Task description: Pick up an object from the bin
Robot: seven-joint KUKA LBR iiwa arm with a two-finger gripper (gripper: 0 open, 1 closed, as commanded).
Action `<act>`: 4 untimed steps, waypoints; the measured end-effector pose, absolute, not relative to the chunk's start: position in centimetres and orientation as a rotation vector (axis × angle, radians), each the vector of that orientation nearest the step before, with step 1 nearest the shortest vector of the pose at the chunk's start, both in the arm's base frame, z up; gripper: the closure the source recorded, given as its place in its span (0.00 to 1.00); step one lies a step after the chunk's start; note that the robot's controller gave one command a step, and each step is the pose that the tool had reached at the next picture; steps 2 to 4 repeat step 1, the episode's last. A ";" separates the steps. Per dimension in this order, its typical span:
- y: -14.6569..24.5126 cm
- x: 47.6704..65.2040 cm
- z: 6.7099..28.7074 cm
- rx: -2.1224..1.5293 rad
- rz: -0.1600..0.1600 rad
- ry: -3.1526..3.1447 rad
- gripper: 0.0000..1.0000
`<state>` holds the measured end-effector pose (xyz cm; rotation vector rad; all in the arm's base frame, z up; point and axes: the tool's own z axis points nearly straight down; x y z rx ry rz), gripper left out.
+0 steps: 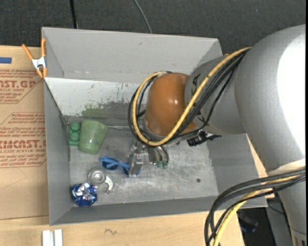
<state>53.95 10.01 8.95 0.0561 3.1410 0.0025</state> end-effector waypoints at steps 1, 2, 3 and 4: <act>11.5 55.4 21.3 -0.009 0.003 3.131 1.00; 11.5 55.4 21.3 -0.009 0.003 3.131 1.00; 11.5 55.4 21.3 -0.009 0.003 3.131 1.00; 11.5 55.4 21.3 -0.009 0.003 3.131 1.00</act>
Offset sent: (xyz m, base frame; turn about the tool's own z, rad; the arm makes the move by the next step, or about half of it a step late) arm 0.0123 0.0144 0.1188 -0.0408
